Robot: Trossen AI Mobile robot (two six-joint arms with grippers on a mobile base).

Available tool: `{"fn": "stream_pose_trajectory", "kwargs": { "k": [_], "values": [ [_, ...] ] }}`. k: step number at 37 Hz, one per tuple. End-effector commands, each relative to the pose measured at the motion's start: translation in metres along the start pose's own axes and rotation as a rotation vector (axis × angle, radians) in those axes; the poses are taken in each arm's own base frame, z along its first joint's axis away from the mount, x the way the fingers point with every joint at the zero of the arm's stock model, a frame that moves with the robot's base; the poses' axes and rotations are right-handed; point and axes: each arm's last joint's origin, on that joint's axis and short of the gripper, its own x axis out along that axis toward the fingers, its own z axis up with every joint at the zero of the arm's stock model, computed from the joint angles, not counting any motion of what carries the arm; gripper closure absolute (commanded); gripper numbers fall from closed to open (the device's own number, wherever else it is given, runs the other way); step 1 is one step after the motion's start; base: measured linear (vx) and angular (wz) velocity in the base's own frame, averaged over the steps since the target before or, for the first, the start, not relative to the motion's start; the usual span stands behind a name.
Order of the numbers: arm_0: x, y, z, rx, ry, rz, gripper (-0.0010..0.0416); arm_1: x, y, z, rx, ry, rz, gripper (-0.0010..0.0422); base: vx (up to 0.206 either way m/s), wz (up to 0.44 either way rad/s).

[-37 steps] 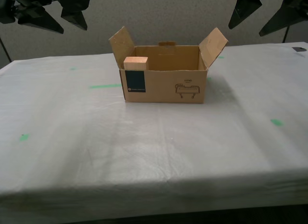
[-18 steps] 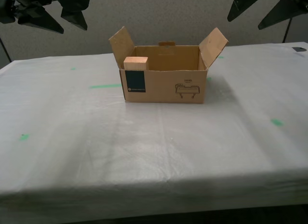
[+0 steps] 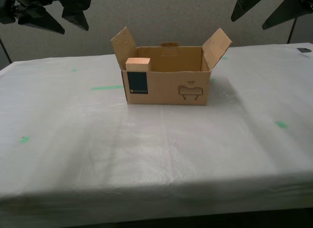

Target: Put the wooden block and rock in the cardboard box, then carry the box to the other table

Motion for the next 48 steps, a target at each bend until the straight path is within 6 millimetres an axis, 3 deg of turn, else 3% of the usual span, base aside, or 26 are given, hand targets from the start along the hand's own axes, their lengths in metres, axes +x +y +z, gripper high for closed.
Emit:
{"fn": "stream_pose_trajectory", "kwargs": {
  "k": [1, 48],
  "values": [
    [-0.0003, 0.0002, 0.0004, 0.002, -0.003, 0.000, 0.0017, 0.0000, 0.0001, 0.0003, 0.001, -0.003, 0.004, 0.0144, 0.000, 0.000],
    [-0.0003, 0.0002, 0.0004, 0.002, -0.003, 0.000, 0.0016, 0.0000, 0.0001, 0.0003, 0.001, -0.003, 0.004, 0.0145, 0.000, 0.000]
  ]
}}
